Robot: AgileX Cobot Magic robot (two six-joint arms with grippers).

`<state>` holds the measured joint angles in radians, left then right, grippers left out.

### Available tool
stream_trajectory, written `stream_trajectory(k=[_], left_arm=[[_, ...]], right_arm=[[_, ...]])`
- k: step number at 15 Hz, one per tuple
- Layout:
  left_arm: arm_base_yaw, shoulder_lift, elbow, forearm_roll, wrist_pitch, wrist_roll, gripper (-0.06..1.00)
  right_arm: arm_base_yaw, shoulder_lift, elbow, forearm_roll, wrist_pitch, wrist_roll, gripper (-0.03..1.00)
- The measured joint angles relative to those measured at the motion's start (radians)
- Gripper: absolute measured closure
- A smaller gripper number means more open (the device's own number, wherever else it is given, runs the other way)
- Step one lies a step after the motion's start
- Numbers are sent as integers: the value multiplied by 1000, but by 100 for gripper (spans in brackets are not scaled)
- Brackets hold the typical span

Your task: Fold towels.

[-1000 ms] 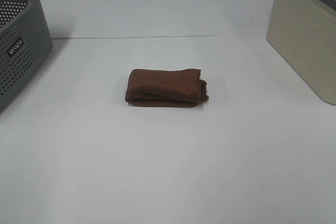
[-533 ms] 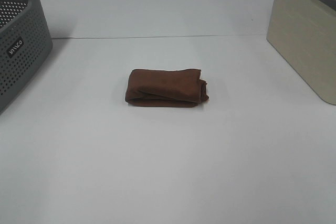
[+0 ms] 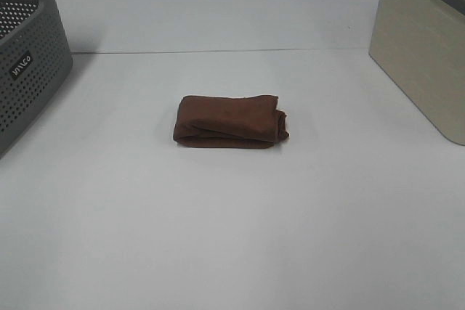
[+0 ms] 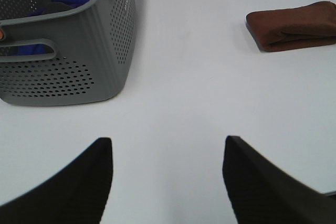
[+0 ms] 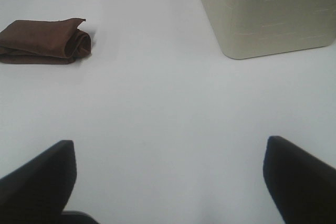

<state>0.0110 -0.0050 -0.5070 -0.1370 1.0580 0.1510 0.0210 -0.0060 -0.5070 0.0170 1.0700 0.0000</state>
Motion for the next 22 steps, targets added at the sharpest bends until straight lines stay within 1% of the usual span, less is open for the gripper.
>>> stream_trajectory(k=[22], left_arm=[[0, 0, 0, 0, 0, 0, 35]], right_arm=[[-6, 0, 0, 0, -1, 0, 6]])
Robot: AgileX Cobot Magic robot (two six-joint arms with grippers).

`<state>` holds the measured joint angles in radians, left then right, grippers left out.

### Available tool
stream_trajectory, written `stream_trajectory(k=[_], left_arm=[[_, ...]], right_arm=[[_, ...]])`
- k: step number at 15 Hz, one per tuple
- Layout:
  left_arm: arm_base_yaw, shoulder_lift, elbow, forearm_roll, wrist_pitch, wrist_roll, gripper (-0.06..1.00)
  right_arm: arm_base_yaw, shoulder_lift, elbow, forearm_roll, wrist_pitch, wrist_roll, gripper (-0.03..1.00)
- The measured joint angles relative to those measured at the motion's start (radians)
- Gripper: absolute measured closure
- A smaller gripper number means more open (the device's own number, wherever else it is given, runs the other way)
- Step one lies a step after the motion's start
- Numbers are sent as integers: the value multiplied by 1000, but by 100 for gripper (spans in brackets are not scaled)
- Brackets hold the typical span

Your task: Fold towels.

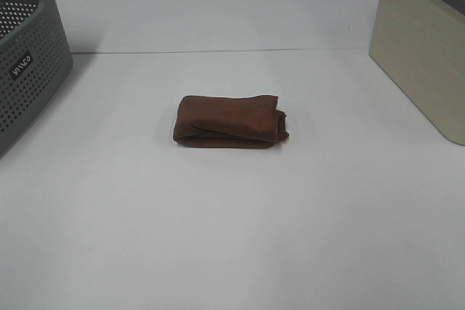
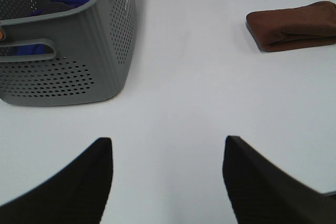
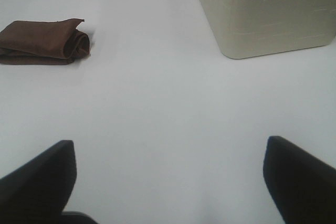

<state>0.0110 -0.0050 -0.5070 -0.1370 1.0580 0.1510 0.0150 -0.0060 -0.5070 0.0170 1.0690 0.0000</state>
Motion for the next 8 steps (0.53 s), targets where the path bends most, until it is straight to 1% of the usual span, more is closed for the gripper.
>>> stream_trajectory(k=[8], left_arm=[[0, 0, 0, 0, 0, 0, 35]], right_arm=[[0, 0, 0, 0, 0, 0, 6]])
